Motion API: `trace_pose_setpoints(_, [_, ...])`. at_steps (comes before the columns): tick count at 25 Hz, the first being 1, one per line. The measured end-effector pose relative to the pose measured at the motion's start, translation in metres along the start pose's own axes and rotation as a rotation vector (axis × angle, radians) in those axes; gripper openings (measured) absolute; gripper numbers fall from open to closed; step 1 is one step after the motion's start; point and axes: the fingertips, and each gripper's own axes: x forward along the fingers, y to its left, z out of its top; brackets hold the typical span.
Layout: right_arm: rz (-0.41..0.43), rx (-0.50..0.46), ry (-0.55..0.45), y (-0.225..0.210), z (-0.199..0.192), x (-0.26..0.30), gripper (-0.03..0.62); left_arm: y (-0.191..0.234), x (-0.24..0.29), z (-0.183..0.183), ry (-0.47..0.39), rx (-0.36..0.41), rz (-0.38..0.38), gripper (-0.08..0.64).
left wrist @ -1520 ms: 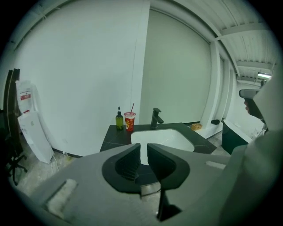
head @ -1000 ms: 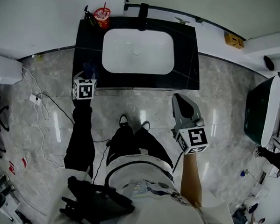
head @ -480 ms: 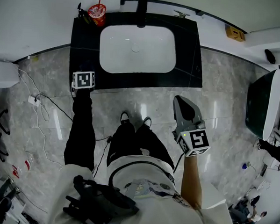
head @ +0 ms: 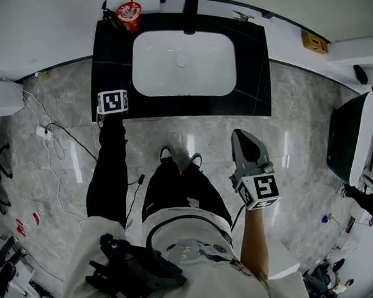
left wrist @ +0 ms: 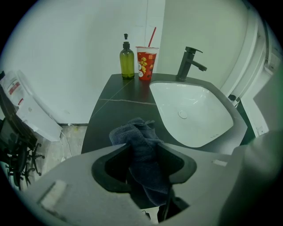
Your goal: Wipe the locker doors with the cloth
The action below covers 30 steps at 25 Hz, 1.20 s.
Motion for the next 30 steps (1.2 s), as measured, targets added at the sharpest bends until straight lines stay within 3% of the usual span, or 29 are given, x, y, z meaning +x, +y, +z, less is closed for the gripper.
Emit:
trace_pose_setpoints(11, [0.016,-0.004,-0.012,0.007,-0.001,0.001,0.005,-0.002,-0.012,-0.002,-0.091,-0.021,-0.011,0.080])
trace_pose_setpoints(18, [0.005,0.007,-0.009,0.002,-0.007,-0.007,0.005,-0.007,-0.022,-0.004,-0.148,-0.039,-0.042,0.067])
trace_pose_setpoints(30, [0.018,0.017,-0.031,0.009,-0.007,-0.005,0.005,-0.029,-0.061,0.011,-0.269,0.085,-0.066,0.066])
